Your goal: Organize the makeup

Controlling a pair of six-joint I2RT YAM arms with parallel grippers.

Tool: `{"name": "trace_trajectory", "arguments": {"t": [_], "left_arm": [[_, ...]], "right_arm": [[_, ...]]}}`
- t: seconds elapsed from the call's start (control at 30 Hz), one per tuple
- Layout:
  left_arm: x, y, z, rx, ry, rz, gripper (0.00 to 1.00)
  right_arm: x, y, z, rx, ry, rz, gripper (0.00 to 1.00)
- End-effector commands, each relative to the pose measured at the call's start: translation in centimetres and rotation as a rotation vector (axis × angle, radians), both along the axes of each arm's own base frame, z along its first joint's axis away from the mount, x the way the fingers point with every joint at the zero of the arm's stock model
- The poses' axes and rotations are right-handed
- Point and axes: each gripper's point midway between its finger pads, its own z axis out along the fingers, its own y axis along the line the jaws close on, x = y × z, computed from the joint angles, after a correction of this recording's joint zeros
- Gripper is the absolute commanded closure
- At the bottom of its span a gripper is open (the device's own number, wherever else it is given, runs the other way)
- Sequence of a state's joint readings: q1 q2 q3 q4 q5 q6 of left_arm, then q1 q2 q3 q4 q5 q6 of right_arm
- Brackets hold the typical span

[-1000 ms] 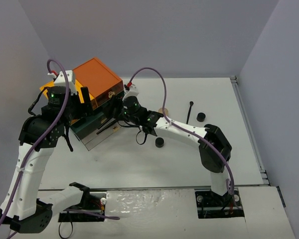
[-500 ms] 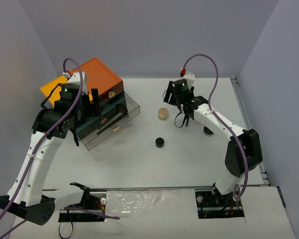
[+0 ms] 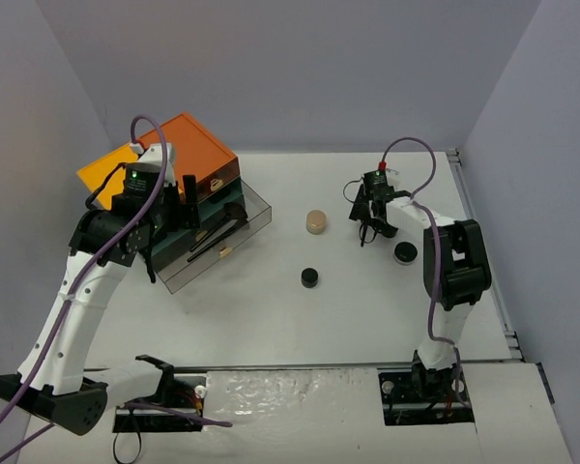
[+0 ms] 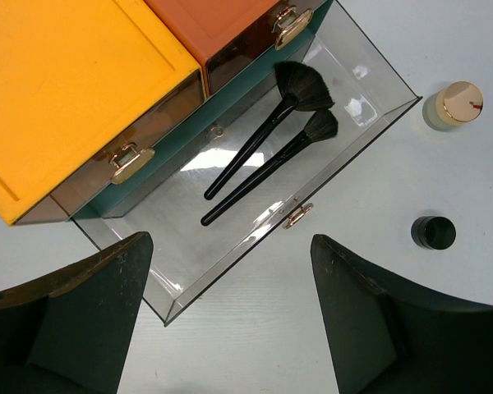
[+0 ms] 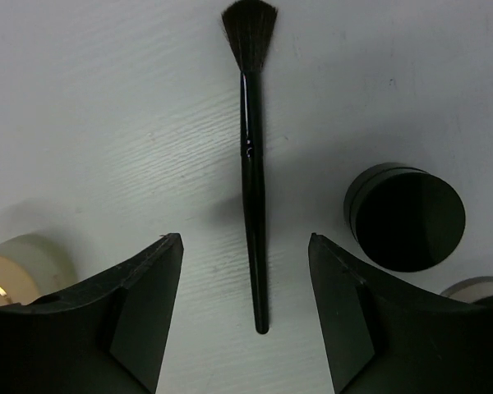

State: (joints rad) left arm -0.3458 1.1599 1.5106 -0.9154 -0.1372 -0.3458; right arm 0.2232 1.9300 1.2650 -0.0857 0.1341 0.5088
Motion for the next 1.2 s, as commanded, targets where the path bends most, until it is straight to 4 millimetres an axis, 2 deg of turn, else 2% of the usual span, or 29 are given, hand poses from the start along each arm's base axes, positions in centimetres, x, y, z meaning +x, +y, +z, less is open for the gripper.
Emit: {"name": "trace_trajectory", "arguments": {"t": [0.0,0.17,0.3,0.37,0.5,0.57,0.6,0.67,0.77,0.87,0.97,1.03,1.17], "left_arm": [[0.3,-0.2,1.4,-0.041,-0.051,0.01,0.25],[0.0,-0.1,1.3,-0.044,-0.046,0.013,0.25],[-0.2,-0.1,1.2,-0.043,-0.041,0.011,0.25],[-0.2,-0.1,1.1,-0.045,-0.041,0.01,0.25],[-0.2,-0.4,1.0,-0.059,-0.041,0.003,0.25],[-0.1,-0.6,1.1,-0.067,-0.041,-0.002,0.25],[-0.1,-0.6,1.2,-0.069,-0.045,-0.003,0.25],[0.1,-0.7,1.3,-0.072,-0.053,-0.004,0.25],[0.3,-0.5,1.5,-0.063,-0.063,0.0,0.25],[0.5,-0.5,1.6,-0.056,-0.07,0.001,0.25],[0.5,-0.3,1.9,-0.046,-0.079,0.005,0.25],[0.4,0.0,2.0,-0.034,-0.083,0.007,0.25],[-0.1,0.7,2.3,-0.007,-0.091,0.02,0.25]], "right_arm": [[2.7,-0.2,0.5,0.05,-0.052,0.002,0.46],[2.3,-0.5,-1.4,0.041,-0.023,0.006,0.58],[2.5,-0.5,-1.5,0.03,-0.042,0.012,0.86],[2.4,-0.7,-1.1,0.011,-0.052,0.014,0.96],[2.3,0.1,1.6,-0.013,-0.107,0.045,1.0],[2.2,1.1,3.5,-0.013,-0.146,0.072,1.0],[2.2,2.0,5.2,0.003,-0.184,0.088,1.0],[1.8,4.3,9.5,0.05,-0.271,0.13,1.0],[0.2,10.0,14.9,0.168,-0.38,0.202,1.0],[-1.8,15.7,19.1,0.305,-0.469,0.252,1.0],[-4.0,21.2,22.1,0.464,-0.539,0.28,1.0],[-4.5,24.1,23.9,0.561,-0.575,0.3,1.0],[-6.2,30.5,25.4,0.722,-0.594,0.346,1.0]]}}
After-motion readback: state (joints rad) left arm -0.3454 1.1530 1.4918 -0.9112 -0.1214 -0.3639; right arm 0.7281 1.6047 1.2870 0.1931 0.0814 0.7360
